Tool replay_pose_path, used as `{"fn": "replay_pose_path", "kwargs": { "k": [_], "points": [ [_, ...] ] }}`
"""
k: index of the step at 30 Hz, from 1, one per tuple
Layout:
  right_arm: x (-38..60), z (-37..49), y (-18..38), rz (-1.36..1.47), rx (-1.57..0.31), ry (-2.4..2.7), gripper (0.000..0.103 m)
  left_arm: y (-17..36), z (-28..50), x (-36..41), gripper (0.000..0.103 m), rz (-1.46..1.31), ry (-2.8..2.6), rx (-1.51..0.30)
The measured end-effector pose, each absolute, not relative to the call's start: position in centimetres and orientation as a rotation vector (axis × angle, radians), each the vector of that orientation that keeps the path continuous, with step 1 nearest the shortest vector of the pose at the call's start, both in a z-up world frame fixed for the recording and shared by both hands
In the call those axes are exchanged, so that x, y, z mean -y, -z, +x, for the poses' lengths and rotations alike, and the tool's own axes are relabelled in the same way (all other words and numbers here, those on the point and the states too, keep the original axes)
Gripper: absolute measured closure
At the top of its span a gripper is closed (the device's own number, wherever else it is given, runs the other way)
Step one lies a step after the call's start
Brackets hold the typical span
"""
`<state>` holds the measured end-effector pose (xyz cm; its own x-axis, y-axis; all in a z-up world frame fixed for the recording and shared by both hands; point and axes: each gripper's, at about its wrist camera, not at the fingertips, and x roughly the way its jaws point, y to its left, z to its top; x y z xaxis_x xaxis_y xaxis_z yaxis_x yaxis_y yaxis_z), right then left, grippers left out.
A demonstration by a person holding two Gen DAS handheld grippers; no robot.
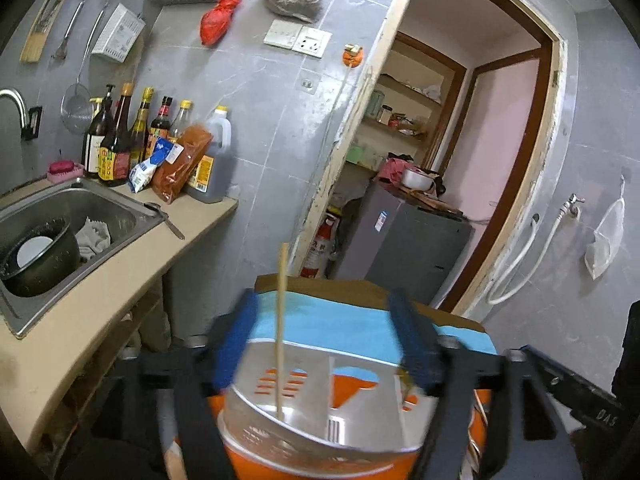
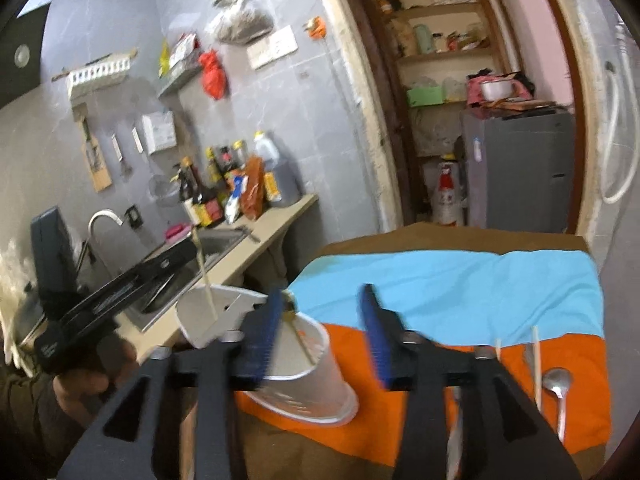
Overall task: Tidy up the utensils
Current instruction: 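Drop the chopstick into the white basket while the right tool drops the gold spoon in, then grasp another chopstick with the left tool while the right tool grasps a silver spoon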
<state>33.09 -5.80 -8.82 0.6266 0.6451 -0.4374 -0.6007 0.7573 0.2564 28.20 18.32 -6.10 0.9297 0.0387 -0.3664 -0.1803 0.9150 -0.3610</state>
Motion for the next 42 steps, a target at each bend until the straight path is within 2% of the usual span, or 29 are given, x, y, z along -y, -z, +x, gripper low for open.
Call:
{"fn": "replay_pose_path", "kwargs": {
  "k": [2,4,6,20,24,33,37,39,42],
  "points": [
    [6.9,32.8,8.2,0.106,-0.509,-0.689,0.023,5.4,27.8,-17.1,0.016,-0.387,-0.117,-0.360],
    [8.2,32.5,7.7,0.116,-0.481,-0.661,0.015,4.8,27.5,-15.8,0.009,-0.371,-0.129,-0.362],
    [9.5,32.1,7.2,0.119,-0.457,-0.626,0.000,4.3,27.2,-14.4,0.007,-0.348,-0.138,-0.357],
    [20.9,29.3,7.7,0.071,-0.364,-0.410,0.000,4.3,24.3,-3.8,0.005,-0.180,-0.113,-0.305],
    [23.3,29.8,9.3,0.061,-0.395,-0.382,0.000,5.8,24.2,-0.9,0.005,-0.169,-0.076,-0.359],
    [26.0,32.0,14.7,0.058,-0.577,-0.342,0.001,12.9,26.6,3.8,0.005,-0.148,-0.042,-0.578],
    [26.3,32.8,17.0,0.064,-0.652,-0.355,0.011,15.5,27.7,4.5,0.006,-0.143,-0.010,-0.684],
    [26.4,33.4,18.1,0.078,-0.699,-0.369,0.020,16.5,28.1,4.3,0.009,-0.160,-0.011,-0.717],
    [26.6,33.8,19.1,0.087,-0.739,-0.376,0.029,17.8,28.6,3.9,0.025,-0.193,-0.007,-0.776]
  ]
}}
